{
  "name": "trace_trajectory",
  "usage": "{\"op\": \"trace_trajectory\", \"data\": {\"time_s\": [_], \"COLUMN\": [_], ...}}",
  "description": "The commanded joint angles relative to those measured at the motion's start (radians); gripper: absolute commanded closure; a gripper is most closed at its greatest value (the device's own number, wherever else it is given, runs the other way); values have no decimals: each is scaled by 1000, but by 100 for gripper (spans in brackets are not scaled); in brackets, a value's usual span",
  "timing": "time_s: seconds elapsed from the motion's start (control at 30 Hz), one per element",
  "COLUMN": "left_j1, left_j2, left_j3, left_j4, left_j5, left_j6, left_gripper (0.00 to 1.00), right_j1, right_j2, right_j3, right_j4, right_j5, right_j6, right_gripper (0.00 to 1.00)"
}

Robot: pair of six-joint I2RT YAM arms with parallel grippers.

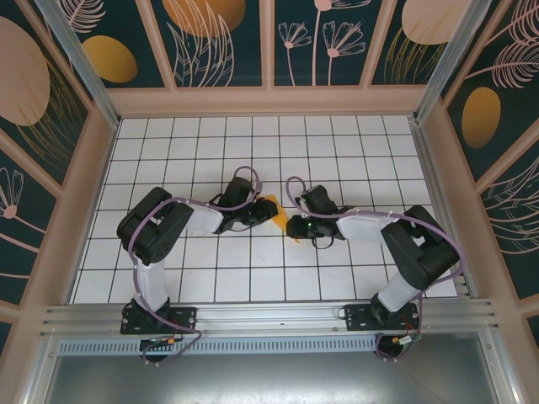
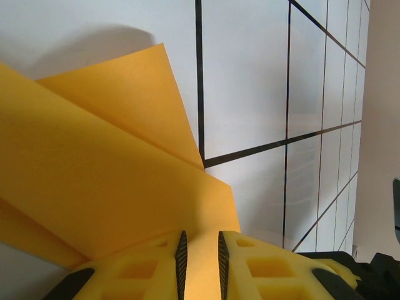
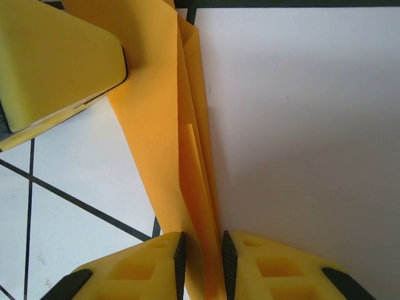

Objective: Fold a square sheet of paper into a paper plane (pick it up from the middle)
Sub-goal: Fold the wing for the fifth time at the center of the table.

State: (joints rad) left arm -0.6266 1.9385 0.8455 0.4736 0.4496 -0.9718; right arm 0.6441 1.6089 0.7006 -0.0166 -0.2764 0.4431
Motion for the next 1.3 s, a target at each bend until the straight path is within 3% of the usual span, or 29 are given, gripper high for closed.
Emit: {"op": "trace_trajectory", "data": {"time_s": [0.0, 0.37, 0.73, 1.03, 1.27], "left_j1": [-8, -7, -8, -7, -7], "left_j2": [96, 99, 101, 109, 112], "left_j3": [-19, -12, -12, -5, 4], "left_j4": [-121, -131, -138, -156, -188], "left_j5": [-75, -78, -87, -92, -109], "left_j6": [41, 46, 50, 63, 81], "left_gripper": [76, 76, 76, 77, 78], "right_j1": [25, 51, 62, 41, -59], "right_j2": [44, 30, 0, -64, -186], "right_j3": [-5, -44, -38, -77, -99], "right_j4": [-28, -15, -2, 33, 46], "right_j5": [-14, 7, 22, -1, -91], "right_j6": [2, 43, 54, 99, 97], "right_gripper": [77, 81, 93, 90, 74]}}
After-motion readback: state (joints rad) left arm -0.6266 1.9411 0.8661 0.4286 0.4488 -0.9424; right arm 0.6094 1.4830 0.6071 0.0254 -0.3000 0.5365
